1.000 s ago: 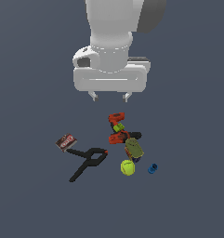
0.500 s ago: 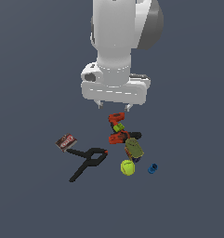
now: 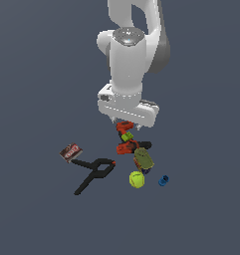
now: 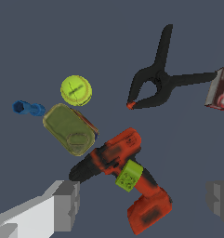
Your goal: Pick up a designated object from a clutter of objects.
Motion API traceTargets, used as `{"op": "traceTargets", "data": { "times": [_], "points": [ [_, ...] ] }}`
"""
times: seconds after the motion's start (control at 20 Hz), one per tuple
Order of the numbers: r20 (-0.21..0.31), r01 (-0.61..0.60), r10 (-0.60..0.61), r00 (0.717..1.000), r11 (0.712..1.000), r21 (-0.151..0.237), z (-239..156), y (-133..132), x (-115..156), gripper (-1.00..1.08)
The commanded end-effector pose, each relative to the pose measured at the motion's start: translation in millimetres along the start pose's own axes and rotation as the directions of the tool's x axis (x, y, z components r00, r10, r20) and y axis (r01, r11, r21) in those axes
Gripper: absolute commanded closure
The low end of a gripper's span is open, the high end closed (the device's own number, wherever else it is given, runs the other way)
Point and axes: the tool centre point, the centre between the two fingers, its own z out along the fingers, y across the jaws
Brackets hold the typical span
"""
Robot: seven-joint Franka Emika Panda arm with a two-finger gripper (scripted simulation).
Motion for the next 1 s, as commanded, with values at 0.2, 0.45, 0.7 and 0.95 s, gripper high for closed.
{"op": "traceTargets", "data": {
  "times": [0.2,0.45,0.7,0.95],
  "points": [
    [0.009,-0.159,0.159,0.987,0.987,-0.006,41,0,-19,-0.92],
    [0.012,-0.277,0.278,0.961,0.961,-0.015,71,2,-36,-0.92],
    [0.011,-0.374,0.375,0.927,0.927,-0.025,94,5,-51,-0.92],
    [0.008,-0.440,0.440,0.898,0.898,-0.032,109,9,-62,-0.92]
  ]
}}
